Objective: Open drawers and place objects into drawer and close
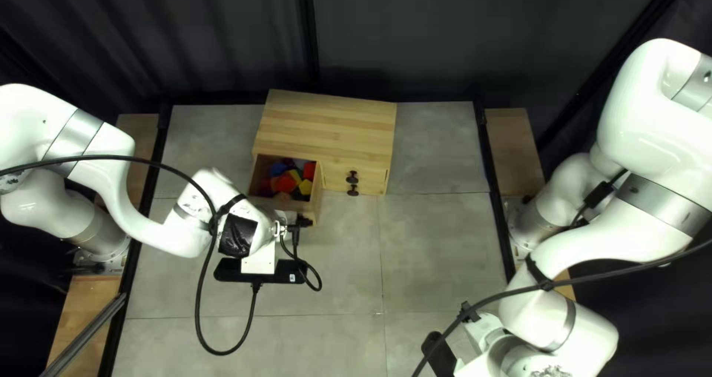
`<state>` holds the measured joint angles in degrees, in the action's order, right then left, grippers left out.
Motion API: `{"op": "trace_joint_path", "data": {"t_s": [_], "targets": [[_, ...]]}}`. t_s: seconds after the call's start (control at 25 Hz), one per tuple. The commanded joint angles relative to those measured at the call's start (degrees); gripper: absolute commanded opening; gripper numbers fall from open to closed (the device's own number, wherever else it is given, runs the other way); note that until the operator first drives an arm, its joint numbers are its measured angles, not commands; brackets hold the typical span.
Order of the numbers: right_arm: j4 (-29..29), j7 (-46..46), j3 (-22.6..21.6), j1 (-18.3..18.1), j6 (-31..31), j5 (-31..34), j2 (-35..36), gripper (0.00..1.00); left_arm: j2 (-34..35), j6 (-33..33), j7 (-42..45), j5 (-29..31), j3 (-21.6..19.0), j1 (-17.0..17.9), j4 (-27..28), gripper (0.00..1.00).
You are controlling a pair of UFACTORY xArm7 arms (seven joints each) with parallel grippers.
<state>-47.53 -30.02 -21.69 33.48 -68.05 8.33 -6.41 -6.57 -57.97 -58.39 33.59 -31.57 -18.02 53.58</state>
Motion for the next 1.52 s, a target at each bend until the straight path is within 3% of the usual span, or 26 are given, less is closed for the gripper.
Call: {"op": "trace_joint_path", "data": {"t_s": [0.04, 1.52], "targets": [[0.00, 0.00, 0.00, 0.00, 0.00, 0.00, 0.00, 1.00, 0.04, 0.05, -0.92, -0.44, 0.56, -0.74, 0.10, 1.00], [0.00, 0.00, 0.00, 0.00, 0.00, 0.00, 0.00, 1.00, 1.79, 0.28, -1.95, -2.04, 2.00, -2.63, -1.05, 1.00]]}}
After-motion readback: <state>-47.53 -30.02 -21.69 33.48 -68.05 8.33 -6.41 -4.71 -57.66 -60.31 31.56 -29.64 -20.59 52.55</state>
